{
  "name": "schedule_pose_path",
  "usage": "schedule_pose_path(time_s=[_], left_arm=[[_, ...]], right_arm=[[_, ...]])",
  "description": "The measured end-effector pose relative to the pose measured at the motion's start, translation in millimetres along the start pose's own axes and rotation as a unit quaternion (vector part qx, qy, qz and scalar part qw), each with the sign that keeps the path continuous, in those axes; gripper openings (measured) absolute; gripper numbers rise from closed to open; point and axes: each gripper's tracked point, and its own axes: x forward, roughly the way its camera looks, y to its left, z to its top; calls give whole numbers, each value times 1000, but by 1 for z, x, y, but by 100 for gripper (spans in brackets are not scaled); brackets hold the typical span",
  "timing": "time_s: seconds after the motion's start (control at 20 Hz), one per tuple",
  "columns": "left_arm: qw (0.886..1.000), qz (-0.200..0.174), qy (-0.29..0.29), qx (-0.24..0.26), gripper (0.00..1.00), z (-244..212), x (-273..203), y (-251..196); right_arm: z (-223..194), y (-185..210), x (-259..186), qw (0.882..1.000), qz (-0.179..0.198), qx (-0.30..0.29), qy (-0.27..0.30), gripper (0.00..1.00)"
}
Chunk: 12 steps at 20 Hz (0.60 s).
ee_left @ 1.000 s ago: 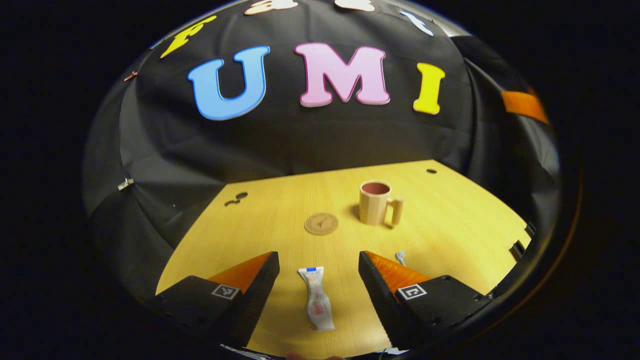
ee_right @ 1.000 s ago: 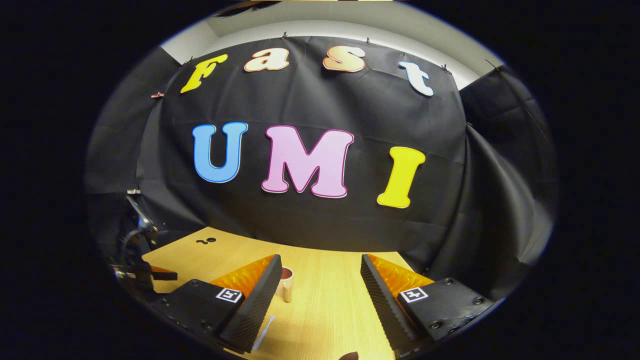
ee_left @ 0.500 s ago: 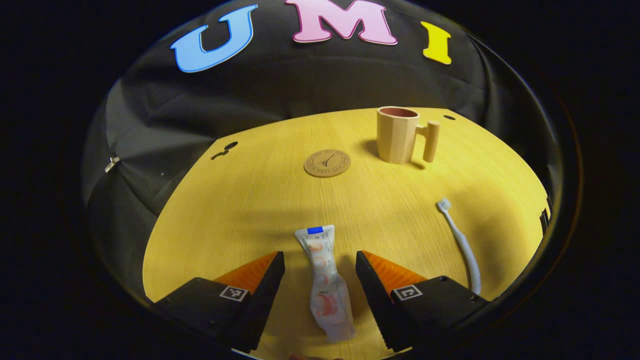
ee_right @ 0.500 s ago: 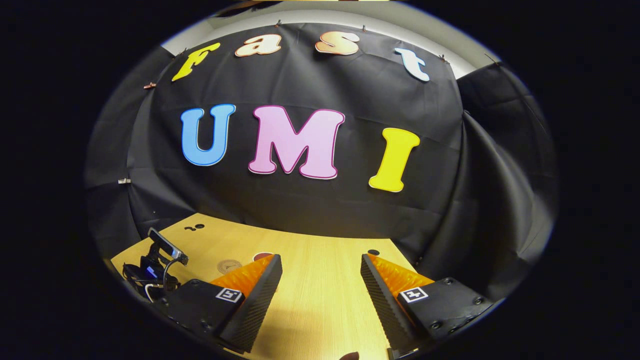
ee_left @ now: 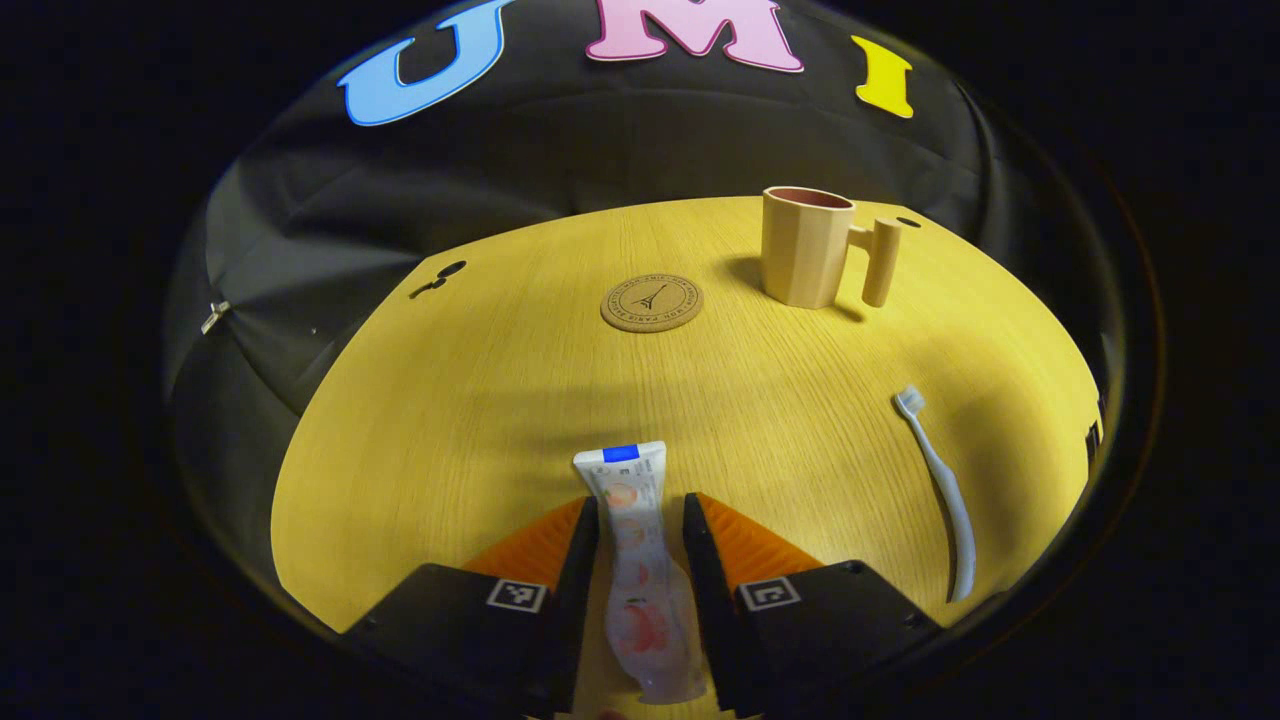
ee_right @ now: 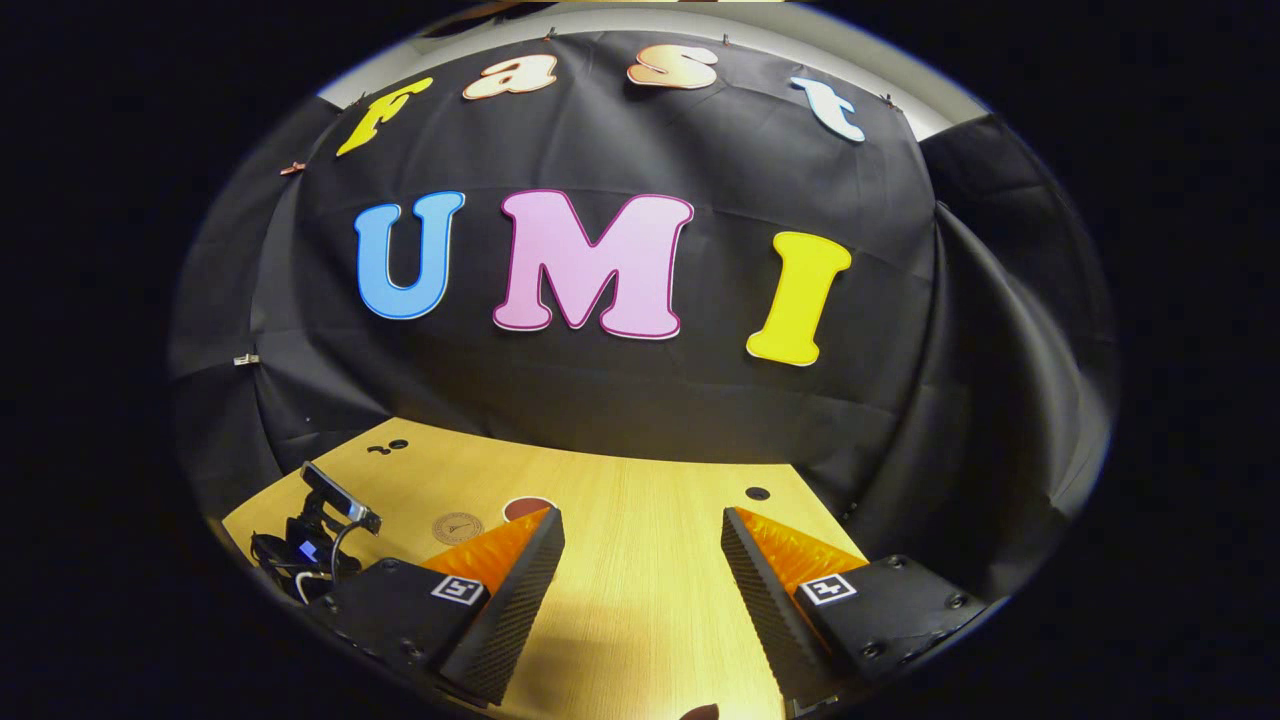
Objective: Put the toothbrush and toothpaste on the desktop into the cup, then pick up the cup and place it on the coaster on the desktop.
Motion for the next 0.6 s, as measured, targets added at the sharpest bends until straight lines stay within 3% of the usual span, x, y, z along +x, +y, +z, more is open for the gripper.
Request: schedule_pose_path(time_s=[0.1,0.15,0.3,0.6], left_arm=[[1000,8,7,-1,48,-4,-2,3],[1000,16,11,-5,36,-5,-3,7],[999,8,18,-36,31,-4,0,5],[999,-25,2,-36,11,0,-2,7]], right_arm=[[-5,2,0,1000,2,2,6,97],[-7,2,0,1000,3,4,10,97],[-17,6,-2,1000,6,13,24,97],[-18,8,-11,999,1,19,27,97]])
